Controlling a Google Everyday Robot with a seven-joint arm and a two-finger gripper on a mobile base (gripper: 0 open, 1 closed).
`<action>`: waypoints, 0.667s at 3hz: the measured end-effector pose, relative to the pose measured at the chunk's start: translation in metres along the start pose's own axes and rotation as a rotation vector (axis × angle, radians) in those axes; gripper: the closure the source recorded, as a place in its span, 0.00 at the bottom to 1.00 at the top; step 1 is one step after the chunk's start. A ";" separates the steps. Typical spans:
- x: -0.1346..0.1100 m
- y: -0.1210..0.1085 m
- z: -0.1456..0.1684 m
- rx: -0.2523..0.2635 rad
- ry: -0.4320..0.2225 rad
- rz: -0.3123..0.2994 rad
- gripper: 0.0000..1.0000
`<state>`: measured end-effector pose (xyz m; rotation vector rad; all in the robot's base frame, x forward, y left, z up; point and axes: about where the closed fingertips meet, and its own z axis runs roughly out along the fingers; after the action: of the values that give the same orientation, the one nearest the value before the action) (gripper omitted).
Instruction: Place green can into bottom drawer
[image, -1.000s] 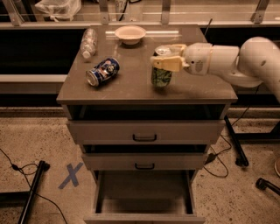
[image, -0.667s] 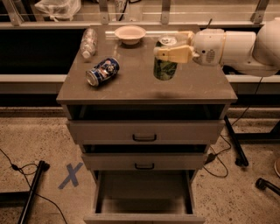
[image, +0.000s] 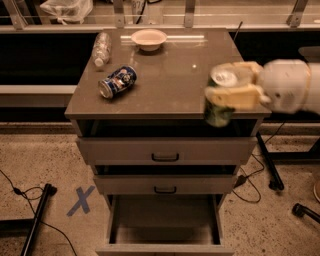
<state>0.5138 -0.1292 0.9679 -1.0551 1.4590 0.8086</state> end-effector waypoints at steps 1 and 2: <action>0.029 0.010 -0.037 0.060 0.026 0.044 1.00; 0.048 0.010 -0.009 0.065 0.015 0.027 1.00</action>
Offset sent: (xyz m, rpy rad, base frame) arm 0.0098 0.0263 -0.1060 -0.0110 0.0024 -0.1091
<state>0.5010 -0.1417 0.9217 -0.9969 1.5048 0.7686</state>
